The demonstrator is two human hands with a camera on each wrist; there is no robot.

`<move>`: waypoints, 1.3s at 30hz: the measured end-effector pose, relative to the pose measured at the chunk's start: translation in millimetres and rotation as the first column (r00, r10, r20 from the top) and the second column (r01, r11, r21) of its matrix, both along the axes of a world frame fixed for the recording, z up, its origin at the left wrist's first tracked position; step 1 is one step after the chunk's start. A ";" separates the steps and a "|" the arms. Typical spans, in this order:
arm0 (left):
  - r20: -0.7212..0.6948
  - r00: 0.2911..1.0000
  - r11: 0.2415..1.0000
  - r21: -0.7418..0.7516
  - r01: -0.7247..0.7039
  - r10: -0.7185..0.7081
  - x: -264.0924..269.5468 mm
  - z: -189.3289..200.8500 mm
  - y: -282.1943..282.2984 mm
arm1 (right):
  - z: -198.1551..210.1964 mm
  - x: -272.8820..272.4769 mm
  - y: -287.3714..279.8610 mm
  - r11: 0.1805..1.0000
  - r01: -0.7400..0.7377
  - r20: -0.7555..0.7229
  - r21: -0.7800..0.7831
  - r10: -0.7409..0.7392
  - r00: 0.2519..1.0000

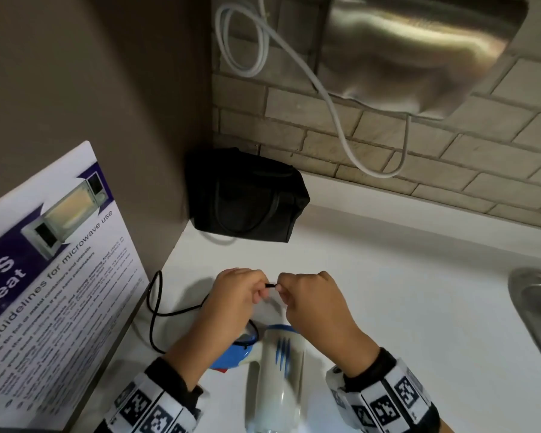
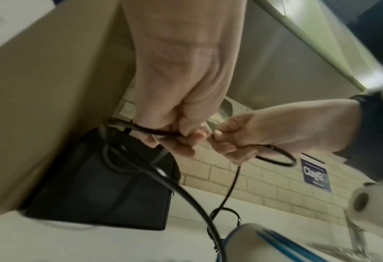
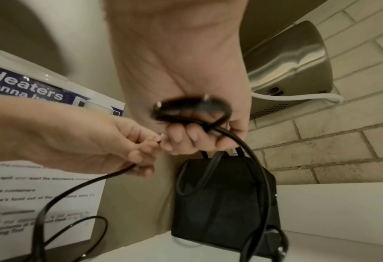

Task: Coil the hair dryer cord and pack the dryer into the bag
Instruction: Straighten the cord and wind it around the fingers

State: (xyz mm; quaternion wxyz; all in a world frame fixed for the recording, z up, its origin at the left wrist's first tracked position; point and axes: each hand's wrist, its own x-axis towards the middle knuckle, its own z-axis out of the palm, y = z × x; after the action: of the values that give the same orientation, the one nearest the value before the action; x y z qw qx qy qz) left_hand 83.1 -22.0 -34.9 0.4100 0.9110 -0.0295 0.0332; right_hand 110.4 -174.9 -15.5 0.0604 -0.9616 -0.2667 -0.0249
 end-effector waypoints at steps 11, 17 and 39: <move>0.038 0.989 0.986 -0.095 -0.136 0.140 1.5 -15.1 30.1 | -7.6 20.7 -16.3 0.988 0.114 -0.148 0.100 -0.099 0.984; 0.078 0.996 0.989 0.138 -0.056 0.045 -5.2 -3.0 -11.8 | -5.9 1.8 3.8 0.996 0.000 -0.061 0.090 0.006 0.998; -0.052 0.950 0.865 -0.401 -0.302 0.307 -5.5 0.8 61.5 | -30.6 34.4 -63.4 0.838 0.294 -0.398 0.459 -0.101 0.912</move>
State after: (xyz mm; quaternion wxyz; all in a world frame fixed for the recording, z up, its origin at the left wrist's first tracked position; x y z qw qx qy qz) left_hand 77.6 39.5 -34.0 0.5785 0.7996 0.1193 0.1087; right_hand 144.9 -238.3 -46.0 0.3570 -0.9216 -0.1327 0.0749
